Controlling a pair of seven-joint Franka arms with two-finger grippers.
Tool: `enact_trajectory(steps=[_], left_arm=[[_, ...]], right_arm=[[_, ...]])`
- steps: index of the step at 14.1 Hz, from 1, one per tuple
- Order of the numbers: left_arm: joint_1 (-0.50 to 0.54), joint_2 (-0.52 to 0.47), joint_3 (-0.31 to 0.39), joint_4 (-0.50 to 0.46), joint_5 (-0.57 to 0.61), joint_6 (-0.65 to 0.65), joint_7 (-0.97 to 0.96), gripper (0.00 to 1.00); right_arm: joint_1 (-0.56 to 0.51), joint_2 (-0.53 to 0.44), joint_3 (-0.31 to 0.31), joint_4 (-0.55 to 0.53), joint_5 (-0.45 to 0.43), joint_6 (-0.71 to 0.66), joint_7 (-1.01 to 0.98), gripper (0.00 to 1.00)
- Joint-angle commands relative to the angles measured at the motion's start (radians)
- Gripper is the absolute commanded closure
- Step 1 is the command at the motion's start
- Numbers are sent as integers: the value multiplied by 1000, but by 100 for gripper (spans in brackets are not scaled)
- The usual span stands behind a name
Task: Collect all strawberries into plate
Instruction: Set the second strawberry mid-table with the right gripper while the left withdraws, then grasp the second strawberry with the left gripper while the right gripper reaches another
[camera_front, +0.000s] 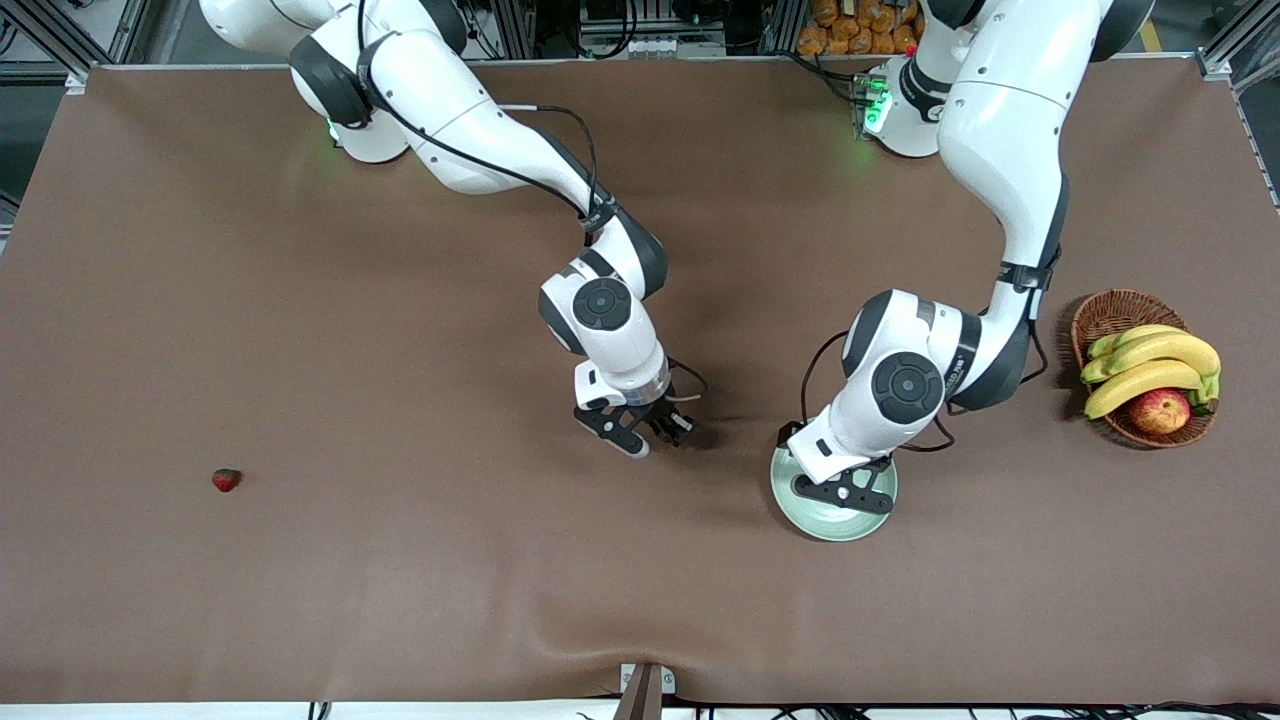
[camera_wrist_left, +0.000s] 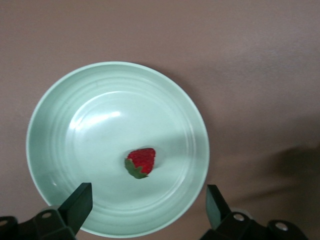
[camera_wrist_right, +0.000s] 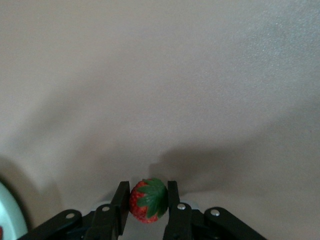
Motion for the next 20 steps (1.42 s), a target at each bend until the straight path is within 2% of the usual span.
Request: enact_trajectory(steps=[1,4,8,10,15,17,20], left_arm=[[-14,-13,-9,-20,9,1,-47,0],[-39,-13,-17,-17,9,-1,-111,0],[-73,1,-23,-1,-23,8,-167,0],[-93,21,-23,25,-34,60,-179,0],[-128,92,-23,37,-34,296,-214,0],[-139,145,-25,74,-34,379,-214,0],[-186,182,-23,106,-34,429,-252,0]], right_arm=[[7,-5,-16,-6,-14,12,7,0],[-48,-79,-26,-20,-18,-52,-8,0],[-182,-198,-26,-24,-17,-288,-184,0],[-263,-231,-26,-24,-17,-388,-307,0],[-499,-260,-29,-30,-17,-554,-669,0],[-582,-280,-29,-72,-17,-560,-815,0],[-673,-347,-29,-167,-17,-557,-984,0]])
